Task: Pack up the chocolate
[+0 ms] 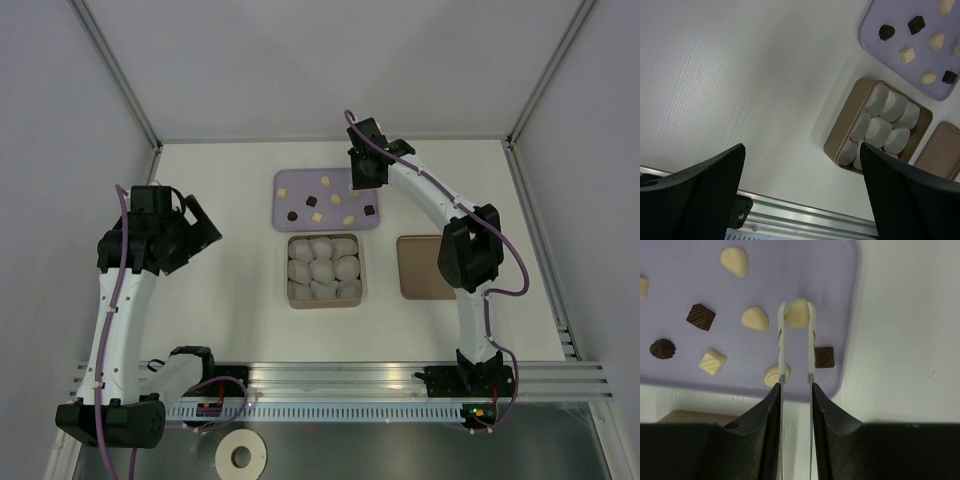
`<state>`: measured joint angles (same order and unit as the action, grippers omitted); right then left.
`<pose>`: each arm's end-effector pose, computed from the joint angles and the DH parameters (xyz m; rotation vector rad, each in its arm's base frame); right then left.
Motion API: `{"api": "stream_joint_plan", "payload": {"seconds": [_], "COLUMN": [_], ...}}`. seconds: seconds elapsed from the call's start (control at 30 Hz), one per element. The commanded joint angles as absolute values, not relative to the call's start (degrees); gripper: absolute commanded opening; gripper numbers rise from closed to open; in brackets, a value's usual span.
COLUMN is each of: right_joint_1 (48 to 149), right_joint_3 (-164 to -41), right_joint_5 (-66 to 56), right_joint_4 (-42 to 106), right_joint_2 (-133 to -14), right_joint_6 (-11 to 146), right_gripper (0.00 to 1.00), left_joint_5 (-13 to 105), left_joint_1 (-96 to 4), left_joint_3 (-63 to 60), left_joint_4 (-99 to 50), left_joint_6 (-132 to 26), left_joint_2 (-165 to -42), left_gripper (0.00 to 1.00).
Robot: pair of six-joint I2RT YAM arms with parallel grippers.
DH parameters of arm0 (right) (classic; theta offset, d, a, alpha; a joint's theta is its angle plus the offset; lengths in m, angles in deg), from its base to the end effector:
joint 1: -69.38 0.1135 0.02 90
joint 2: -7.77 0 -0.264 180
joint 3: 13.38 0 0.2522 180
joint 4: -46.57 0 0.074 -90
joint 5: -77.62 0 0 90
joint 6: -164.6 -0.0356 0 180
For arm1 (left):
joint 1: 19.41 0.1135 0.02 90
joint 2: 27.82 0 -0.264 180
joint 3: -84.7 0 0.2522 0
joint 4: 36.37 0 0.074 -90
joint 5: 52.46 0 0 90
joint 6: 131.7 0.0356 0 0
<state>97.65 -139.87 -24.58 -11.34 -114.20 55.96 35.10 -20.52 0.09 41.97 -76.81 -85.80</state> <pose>0.4229 0.2189 0.2700 -0.1205 2.4717 0.0832 0.1734 -0.0018 0.3644 -0.7441 2.3710 -0.2179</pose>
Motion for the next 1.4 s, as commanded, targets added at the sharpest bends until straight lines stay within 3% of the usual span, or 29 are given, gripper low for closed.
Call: {"api": "stream_joint_plan", "payload": {"seconds": [0.0, 0.37, 0.67, 0.93, 1.37], "right_joint_1": [97.76, 100.22, 110.23, 117.36, 117.54], "right_joint_3": [-138.42, -132.45, -123.05, -117.51, -116.97], "right_joint_5": [-23.54, -21.34, -22.83, -28.19, -30.83], "right_joint_4": [-9.30, -13.07, -17.64, -19.23, -17.03], "right_joint_2": [-108.87, -98.85, -86.29, -84.60, -88.82], "right_joint_6": [56.75, 57.02, 48.86, 43.84, 46.21], "right_gripper": [0.09, 0.06, 0.07, 0.06, 0.07], "left_joint_5": [35.87, 37.27, 40.17, 40.88, 40.27], "left_joint_1": [-20.64, -20.64, -20.64, -20.64, -20.64], "left_joint_3": [-1.04, -1.75, -0.78, -0.08, 2.03], "left_joint_4": [40.50, 42.25, 43.92, 44.63, 44.54], "left_joint_6": [-75.89, -76.42, -76.68, -76.77, -77.03], "left_joint_2": [-84.86, -84.86, -85.65, -85.13, -83.89], "left_gripper": [1.00, 1.00, 1.00, 1.00, 1.00]}}
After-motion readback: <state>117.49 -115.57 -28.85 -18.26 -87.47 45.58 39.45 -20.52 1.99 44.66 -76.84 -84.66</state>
